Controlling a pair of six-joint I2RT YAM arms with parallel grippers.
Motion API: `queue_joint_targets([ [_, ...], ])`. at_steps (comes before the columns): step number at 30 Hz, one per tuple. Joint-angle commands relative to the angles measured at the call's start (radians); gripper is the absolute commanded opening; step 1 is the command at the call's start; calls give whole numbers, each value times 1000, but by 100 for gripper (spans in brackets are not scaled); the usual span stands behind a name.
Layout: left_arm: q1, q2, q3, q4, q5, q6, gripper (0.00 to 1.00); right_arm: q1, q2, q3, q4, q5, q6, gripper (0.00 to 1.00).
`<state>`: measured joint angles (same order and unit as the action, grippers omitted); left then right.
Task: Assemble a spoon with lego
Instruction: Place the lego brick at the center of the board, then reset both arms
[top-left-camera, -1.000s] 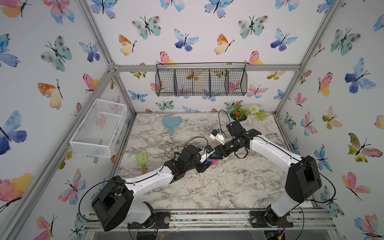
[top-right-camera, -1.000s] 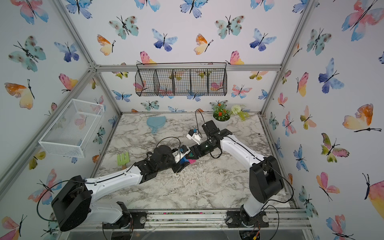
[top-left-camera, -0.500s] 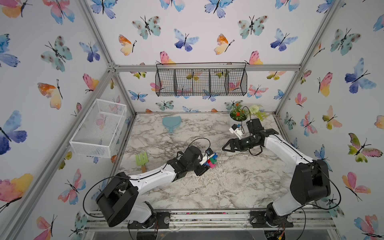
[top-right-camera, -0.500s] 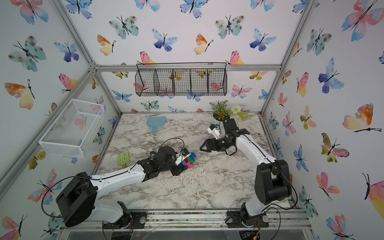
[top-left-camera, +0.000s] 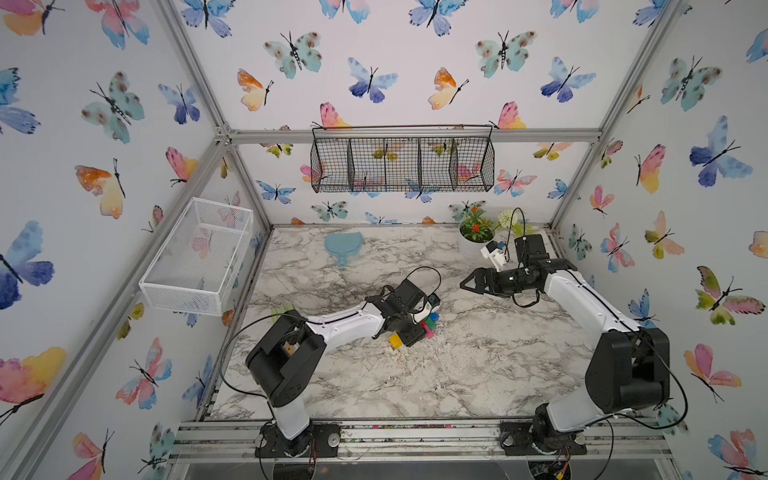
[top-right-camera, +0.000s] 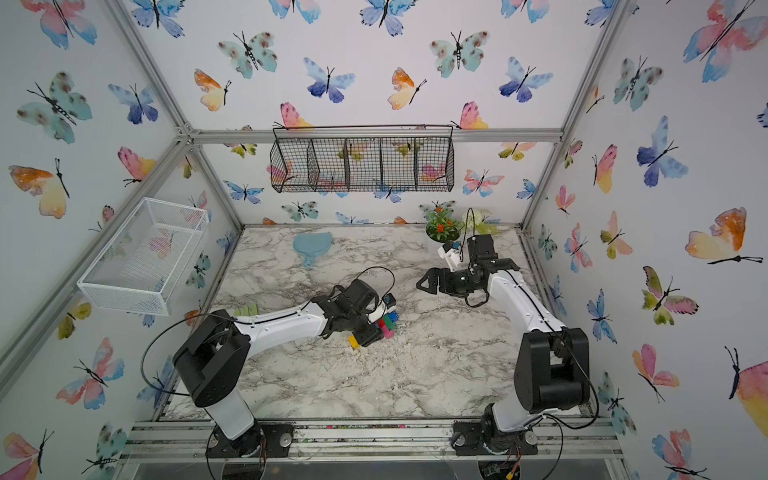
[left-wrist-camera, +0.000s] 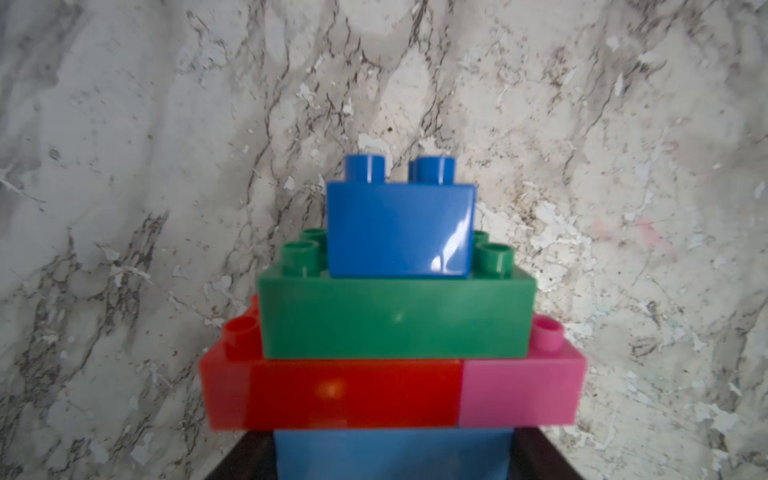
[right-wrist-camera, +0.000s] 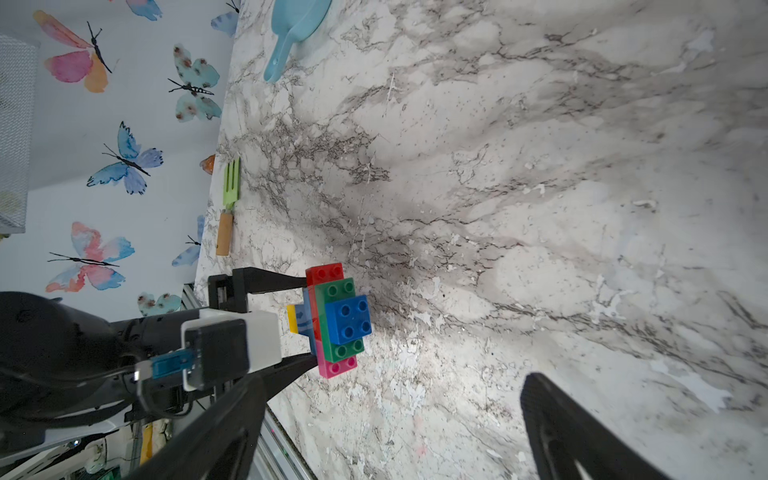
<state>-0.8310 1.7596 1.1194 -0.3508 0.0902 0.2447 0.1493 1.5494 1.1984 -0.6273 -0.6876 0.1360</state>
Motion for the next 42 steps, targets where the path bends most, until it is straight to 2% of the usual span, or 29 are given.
queue_joint_targets([
  [1,2,43,55,-84,23,-9,48,-14,-56,-20,40,12,17,99],
  [5,2,90,100,-109,25,-12,55,-17,-71,-14,38,17,18,98],
  [8,2,109,112,-110,25,-17,70,-17,-69,-7,29,11,13,99],
  [14,2,91,112,-77,29,-20,86,-19,-74,-8,35,5,8,99],
  [18,1,36,101,-45,39,-29,99,-24,-80,-7,44,15,13,98],
  [22,46,-142,-6,89,80,-85,98,-56,-91,-28,100,28,54,98],
  [25,144,-402,-227,356,46,-188,98,-77,-137,-94,225,112,97,98],
  [28,307,-684,-470,594,0,-336,98,-81,-187,-197,357,332,130,98],
  [30,413,-857,-628,723,-93,-403,98,-85,-226,-290,459,457,145,99],
  [32,480,-982,-759,814,-245,-382,98,-85,-274,-423,619,593,145,98],
  [33,511,-1010,-815,864,-352,-398,98,-86,-293,-502,734,657,138,98],
  [37,692,-952,-937,1029,-504,-402,98,-86,-258,-751,1175,768,55,98],
  [38,724,-927,-954,1056,-513,-401,98,-86,-238,-774,1271,743,57,98],
  [39,760,-898,-971,1087,-511,-413,99,-85,-239,-732,1191,767,28,98],
  [41,814,-829,-1011,1175,-481,-420,98,-85,-232,-791,1342,745,-8,98],
  [42,837,-771,-1042,1284,-462,-407,98,-85,-228,-832,1432,754,-22,98],
])
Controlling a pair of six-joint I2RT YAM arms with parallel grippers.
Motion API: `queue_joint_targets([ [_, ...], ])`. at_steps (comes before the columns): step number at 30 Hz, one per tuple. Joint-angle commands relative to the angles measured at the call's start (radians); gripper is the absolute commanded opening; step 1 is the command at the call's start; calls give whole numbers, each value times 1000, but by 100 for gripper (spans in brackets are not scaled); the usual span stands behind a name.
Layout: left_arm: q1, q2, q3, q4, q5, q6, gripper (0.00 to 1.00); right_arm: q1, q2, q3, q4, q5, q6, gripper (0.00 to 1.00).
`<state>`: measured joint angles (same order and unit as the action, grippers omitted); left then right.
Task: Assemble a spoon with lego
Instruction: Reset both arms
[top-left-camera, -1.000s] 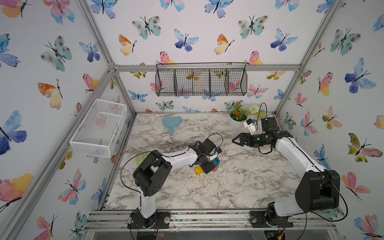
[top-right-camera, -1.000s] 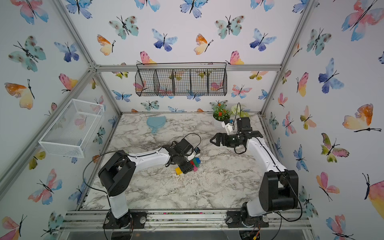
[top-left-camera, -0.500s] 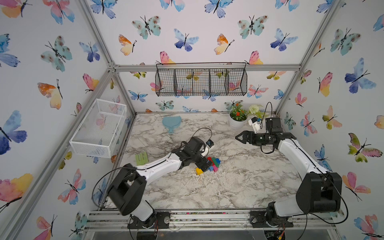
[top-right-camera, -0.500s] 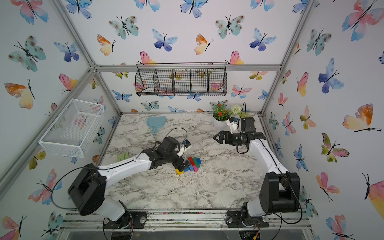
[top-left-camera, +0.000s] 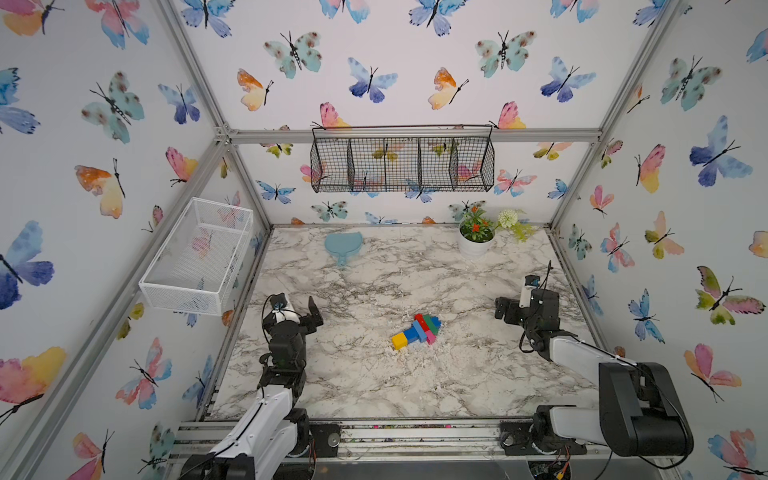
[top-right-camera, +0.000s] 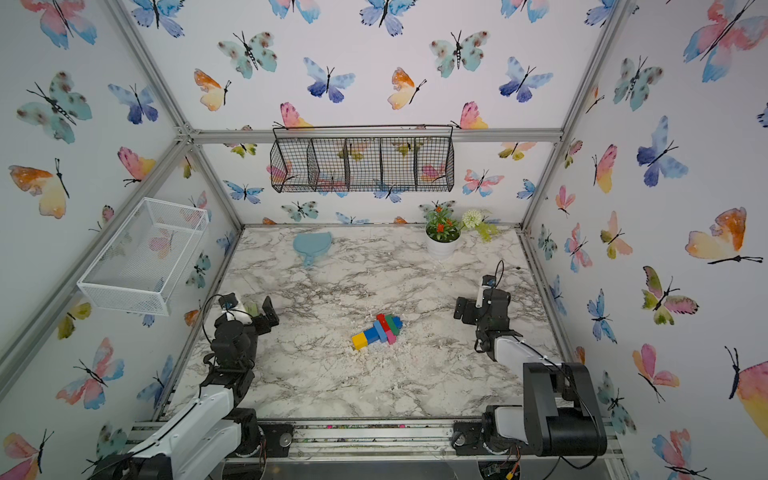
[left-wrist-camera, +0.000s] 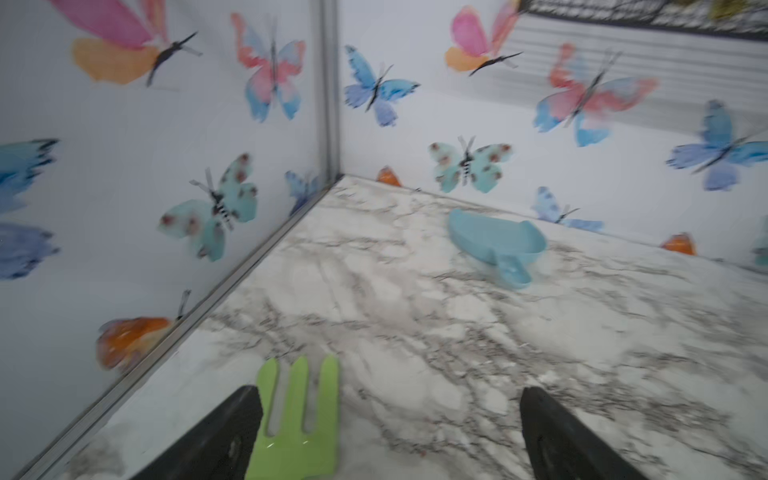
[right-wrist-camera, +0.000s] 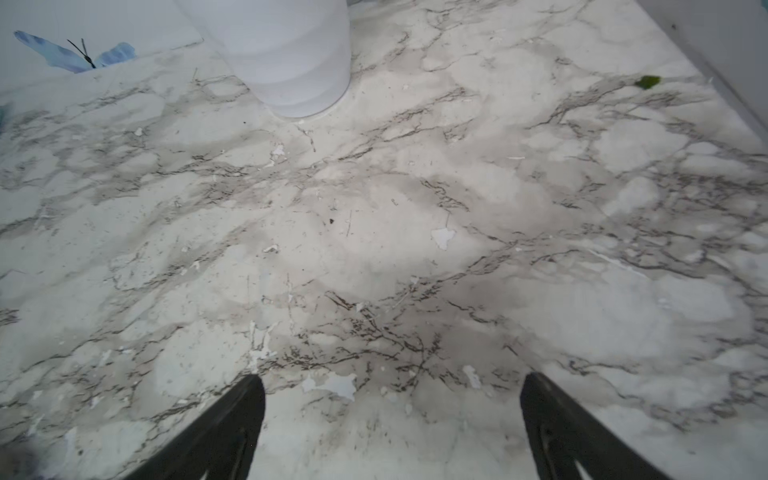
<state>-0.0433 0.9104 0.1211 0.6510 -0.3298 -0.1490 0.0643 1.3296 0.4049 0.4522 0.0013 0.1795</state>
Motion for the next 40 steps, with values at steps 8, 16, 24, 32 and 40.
queue_joint_targets([
  [8,81,414,114,296,159,26,98,19,209,-197,823,129,-167,99],
  [16,18,496,89,419,212,123,98,19,249,-127,702,138,-151,99],
  [24,13,493,88,415,207,126,98,19,243,-140,716,138,-154,99],
  [32,8,497,94,405,196,127,98,19,243,-140,718,140,-155,98],
  [40,8,492,91,407,200,127,98,19,242,-141,717,141,-155,98],
])
